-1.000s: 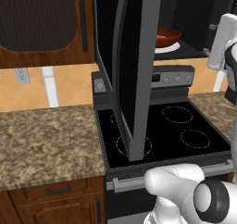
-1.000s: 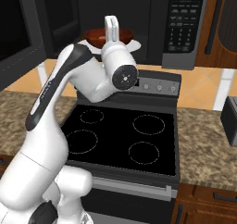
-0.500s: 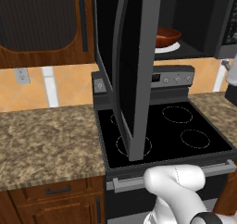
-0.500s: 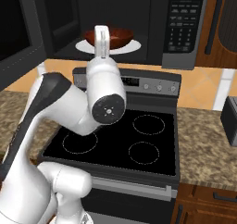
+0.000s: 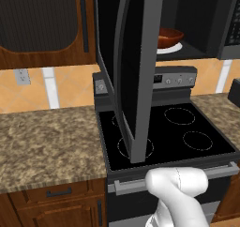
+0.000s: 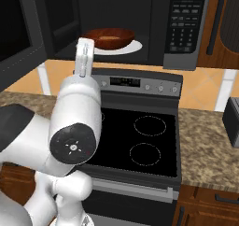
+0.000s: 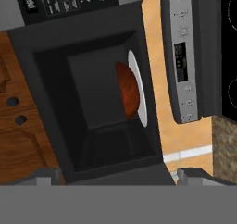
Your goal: Open the microwave, place the bowl with waffle inside the microwave, then close the microwave door and turn it on.
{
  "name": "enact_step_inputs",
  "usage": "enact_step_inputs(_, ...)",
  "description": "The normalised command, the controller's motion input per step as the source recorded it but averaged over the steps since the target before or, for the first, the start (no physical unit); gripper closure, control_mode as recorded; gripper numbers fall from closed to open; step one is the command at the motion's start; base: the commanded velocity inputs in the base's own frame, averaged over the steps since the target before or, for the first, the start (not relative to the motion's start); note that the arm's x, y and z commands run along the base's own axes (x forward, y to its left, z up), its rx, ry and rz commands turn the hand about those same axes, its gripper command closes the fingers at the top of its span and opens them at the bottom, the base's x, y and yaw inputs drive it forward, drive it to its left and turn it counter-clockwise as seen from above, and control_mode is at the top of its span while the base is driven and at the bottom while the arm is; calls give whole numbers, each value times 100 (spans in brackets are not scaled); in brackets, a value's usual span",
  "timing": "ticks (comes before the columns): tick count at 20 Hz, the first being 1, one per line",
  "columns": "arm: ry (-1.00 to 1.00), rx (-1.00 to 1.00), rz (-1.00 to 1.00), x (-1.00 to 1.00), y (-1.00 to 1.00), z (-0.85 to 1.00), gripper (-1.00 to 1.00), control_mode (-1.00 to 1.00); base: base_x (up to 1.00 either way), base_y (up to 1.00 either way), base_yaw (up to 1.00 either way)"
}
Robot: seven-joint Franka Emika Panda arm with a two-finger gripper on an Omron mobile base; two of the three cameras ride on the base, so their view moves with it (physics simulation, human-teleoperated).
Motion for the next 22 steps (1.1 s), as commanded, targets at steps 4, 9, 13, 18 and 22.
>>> enact_step_inputs(4, 17, 11, 0, -100, 34, 0, -100, -100, 0, 0, 0)
enact_step_inputs(9, 1, 9, 1, -100, 83, -1, -100, -100, 0, 0, 0)
enact_step_inputs(13, -29, 0, 3, -89, 100, -12, -100, -100, 0, 0, 0)
enact_step_inputs(18, -19, 0, 1, -72, 89, -17, -100, -100, 0, 0, 0)
enact_step_inputs(22, -41, 0, 0, -7, 100, -91, -100, -100, 0, 0, 0)
